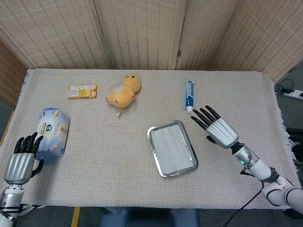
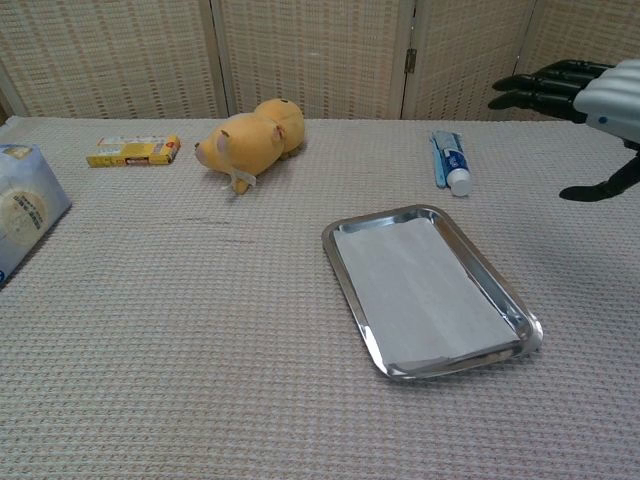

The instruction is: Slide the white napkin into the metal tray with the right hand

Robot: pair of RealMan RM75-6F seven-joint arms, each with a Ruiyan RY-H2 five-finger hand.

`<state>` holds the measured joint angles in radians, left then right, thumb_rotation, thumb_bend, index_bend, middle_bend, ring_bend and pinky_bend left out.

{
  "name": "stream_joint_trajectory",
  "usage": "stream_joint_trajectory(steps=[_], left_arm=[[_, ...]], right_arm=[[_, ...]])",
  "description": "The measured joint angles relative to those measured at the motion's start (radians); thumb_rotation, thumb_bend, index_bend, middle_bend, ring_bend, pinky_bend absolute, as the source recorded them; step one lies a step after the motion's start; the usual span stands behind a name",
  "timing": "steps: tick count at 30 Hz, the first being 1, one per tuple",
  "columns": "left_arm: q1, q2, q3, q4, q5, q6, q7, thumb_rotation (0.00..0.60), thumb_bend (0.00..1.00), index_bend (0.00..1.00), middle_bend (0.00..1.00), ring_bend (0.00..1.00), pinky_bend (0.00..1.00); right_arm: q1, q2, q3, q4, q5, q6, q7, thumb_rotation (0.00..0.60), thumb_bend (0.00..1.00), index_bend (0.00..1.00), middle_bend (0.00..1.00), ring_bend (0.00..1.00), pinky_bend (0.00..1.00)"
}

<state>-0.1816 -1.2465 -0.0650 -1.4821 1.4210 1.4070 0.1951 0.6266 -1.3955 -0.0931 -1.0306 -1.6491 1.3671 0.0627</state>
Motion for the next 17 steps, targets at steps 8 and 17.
stream_joint_trajectory(steps=[8,17], left_arm=[[0.007,0.000,0.009,0.002,0.050,0.041,-0.016,0.600,0.48,0.00,0.00,0.00,0.00],[0.016,-0.002,0.007,0.009,0.066,0.069,-0.027,0.600,0.48,0.00,0.00,0.00,0.00]], right_arm=[[-0.237,0.055,0.002,-0.146,0.112,0.138,-0.047,0.600,0.29,0.00,0.00,0.00,0.00],[-0.356,0.164,0.015,-0.383,0.184,0.185,-0.179,0.600,0.29,0.00,0.00,0.00,0.00]])
